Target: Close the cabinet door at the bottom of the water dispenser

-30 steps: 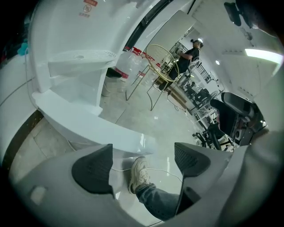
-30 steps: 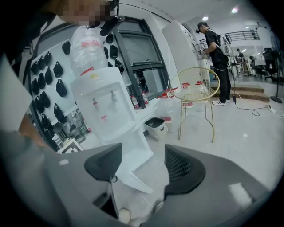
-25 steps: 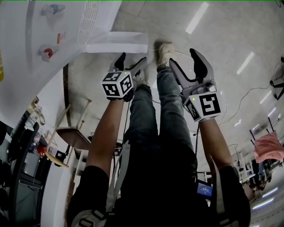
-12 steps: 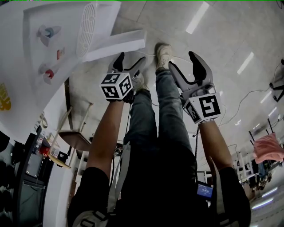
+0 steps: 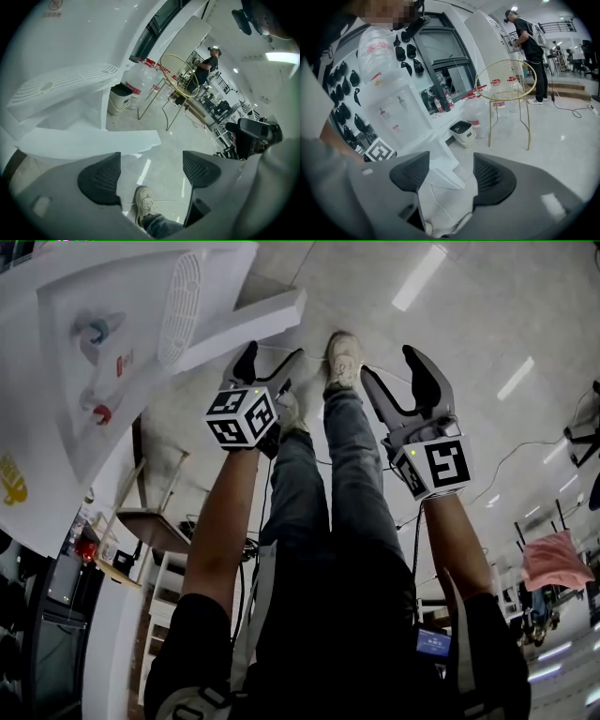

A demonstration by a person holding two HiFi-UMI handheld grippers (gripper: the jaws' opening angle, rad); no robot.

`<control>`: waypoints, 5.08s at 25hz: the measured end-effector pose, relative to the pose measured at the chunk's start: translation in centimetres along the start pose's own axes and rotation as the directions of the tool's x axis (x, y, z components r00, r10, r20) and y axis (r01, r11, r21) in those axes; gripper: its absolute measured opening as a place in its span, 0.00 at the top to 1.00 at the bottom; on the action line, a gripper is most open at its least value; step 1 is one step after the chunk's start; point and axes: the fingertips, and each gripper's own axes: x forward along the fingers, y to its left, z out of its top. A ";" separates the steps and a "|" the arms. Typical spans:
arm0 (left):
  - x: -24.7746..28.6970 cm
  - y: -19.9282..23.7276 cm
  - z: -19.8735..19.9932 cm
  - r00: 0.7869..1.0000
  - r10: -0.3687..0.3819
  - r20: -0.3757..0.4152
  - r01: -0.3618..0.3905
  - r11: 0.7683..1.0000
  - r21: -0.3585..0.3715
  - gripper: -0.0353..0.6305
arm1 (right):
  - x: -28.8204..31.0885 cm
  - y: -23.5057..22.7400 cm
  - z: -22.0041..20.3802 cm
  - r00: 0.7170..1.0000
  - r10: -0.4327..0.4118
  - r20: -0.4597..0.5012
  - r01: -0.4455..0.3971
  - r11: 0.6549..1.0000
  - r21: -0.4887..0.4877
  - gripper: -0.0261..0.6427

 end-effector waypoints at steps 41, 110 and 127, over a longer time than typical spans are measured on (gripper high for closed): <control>3.6 3.9 7.6 0.995 0.080 0.051 -0.087 0.987 0.138 0.31 | 5.6 -1.4 3.0 0.994 0.004 -0.108 -0.005 1.000 -0.005 0.57; 1.8 -17.4 26.4 0.966 -0.247 0.077 0.202 0.905 0.373 0.30 | -8.5 -6.1 16.2 0.904 -0.369 0.216 0.354 0.929 0.106 0.59; -20.6 -31.8 36.1 0.852 -0.506 0.137 0.359 0.754 0.550 0.62 | -20.7 2.4 31.9 0.839 -0.359 0.410 0.368 0.928 0.060 0.63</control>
